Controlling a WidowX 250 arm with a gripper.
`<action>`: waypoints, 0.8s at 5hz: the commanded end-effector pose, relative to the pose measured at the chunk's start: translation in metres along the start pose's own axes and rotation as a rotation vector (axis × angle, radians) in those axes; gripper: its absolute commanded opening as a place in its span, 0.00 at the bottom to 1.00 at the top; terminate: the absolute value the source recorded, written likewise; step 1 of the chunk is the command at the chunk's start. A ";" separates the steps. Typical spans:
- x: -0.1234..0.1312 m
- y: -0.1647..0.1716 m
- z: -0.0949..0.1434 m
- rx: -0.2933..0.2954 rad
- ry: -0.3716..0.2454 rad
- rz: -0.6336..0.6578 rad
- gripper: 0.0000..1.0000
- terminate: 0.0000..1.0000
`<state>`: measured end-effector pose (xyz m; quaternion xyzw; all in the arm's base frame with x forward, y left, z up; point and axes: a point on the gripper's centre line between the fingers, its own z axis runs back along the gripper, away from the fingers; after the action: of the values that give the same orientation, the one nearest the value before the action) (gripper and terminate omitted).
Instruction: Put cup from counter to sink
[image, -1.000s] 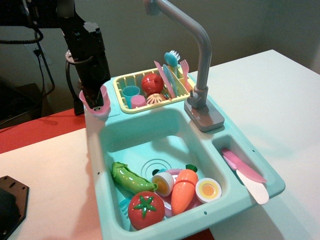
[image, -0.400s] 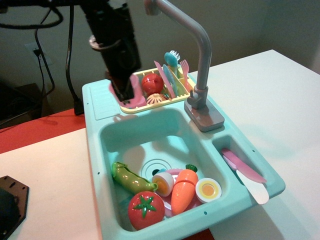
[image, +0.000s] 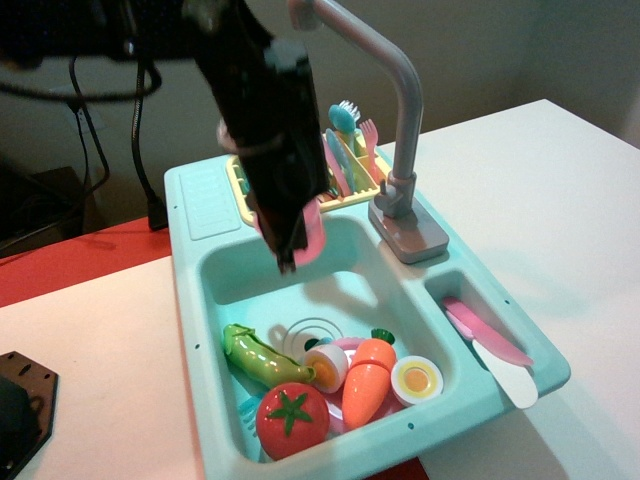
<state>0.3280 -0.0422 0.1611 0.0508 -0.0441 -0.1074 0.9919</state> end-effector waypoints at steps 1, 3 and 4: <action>-0.006 -0.007 -0.026 0.007 0.018 0.020 0.00 0.00; -0.013 -0.011 -0.050 0.011 0.048 0.032 1.00 0.00; -0.016 -0.007 -0.041 -0.016 0.067 0.070 1.00 0.00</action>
<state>0.3075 -0.0373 0.1077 0.0482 0.0237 -0.0663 0.9964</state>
